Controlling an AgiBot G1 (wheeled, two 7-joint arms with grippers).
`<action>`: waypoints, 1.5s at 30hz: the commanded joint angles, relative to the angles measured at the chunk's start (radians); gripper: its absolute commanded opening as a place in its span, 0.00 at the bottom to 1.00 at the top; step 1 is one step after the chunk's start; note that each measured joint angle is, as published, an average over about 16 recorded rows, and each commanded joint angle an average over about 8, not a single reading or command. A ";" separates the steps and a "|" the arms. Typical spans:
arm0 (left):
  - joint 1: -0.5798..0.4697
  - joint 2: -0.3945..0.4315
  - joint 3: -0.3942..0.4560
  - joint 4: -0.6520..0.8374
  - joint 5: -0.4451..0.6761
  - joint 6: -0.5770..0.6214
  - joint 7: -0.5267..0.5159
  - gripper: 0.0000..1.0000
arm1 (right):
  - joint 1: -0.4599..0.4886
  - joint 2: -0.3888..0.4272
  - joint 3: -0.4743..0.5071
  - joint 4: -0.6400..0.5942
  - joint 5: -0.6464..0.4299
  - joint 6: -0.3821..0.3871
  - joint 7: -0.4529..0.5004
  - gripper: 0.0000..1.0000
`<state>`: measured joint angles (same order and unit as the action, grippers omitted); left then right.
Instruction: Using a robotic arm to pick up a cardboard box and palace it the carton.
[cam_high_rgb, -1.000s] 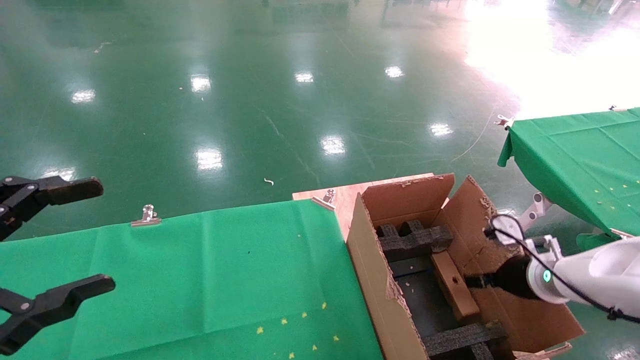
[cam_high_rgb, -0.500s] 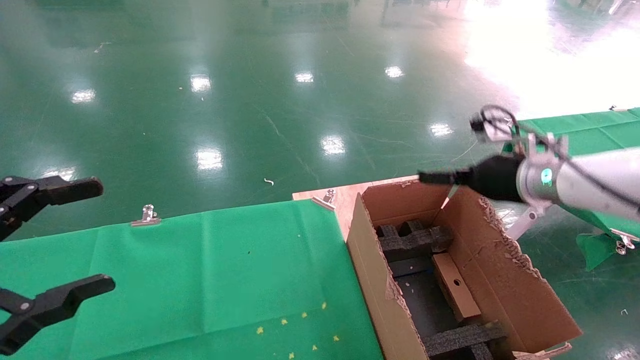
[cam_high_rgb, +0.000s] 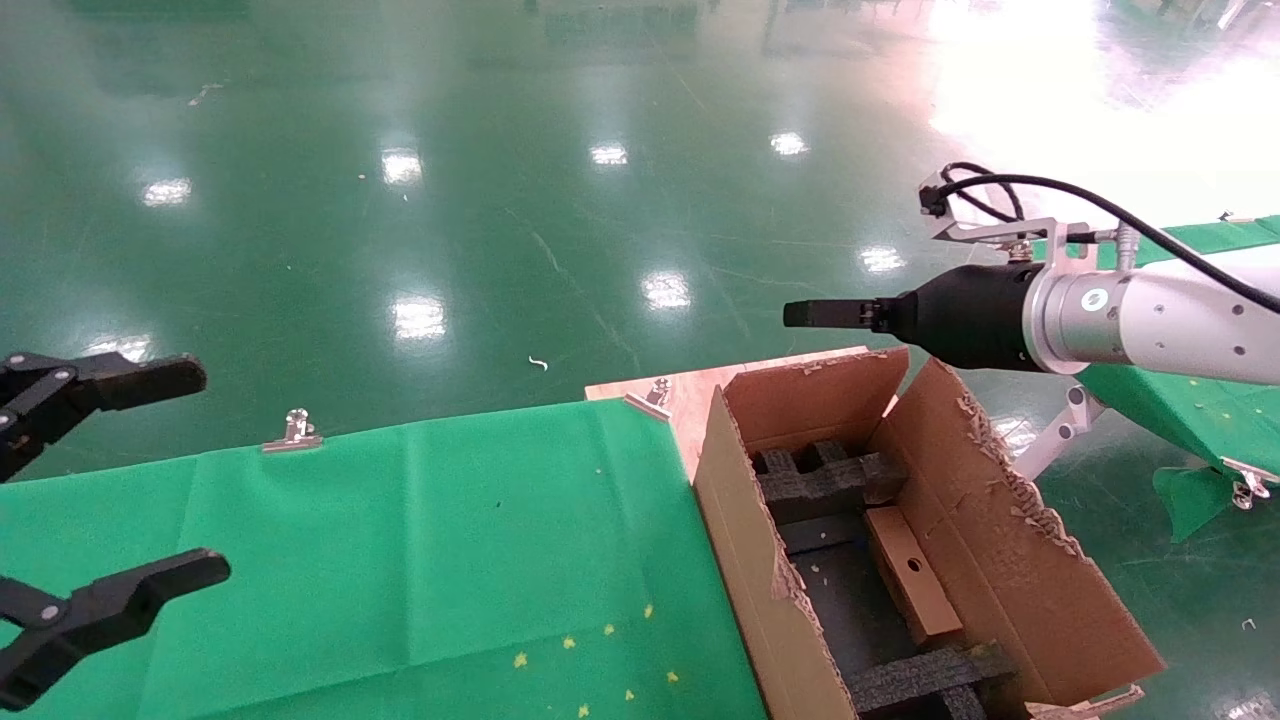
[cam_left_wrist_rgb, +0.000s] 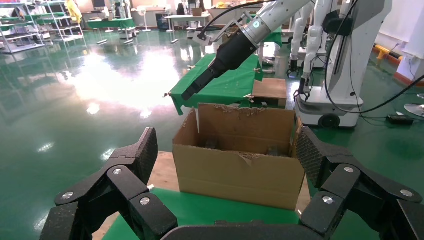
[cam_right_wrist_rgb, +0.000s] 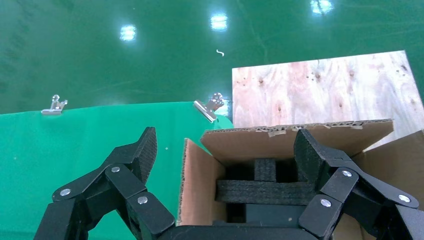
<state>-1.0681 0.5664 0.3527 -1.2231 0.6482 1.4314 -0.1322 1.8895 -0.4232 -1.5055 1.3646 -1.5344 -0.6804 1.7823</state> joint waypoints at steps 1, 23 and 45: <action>0.000 0.000 0.000 0.000 0.000 0.000 0.000 1.00 | -0.004 0.000 -0.008 0.000 -0.018 0.005 0.009 1.00; 0.000 0.000 0.000 0.000 0.000 0.000 0.000 1.00 | -0.286 -0.065 0.423 -0.028 0.270 -0.281 -0.550 1.00; 0.000 0.000 0.000 0.000 0.000 0.000 0.000 1.00 | -0.588 -0.135 0.881 -0.058 0.575 -0.586 -1.146 1.00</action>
<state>-1.0681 0.5663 0.3528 -1.2231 0.6481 1.4314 -0.1322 1.3013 -0.5586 -0.6239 1.3067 -0.9596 -1.2665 0.6355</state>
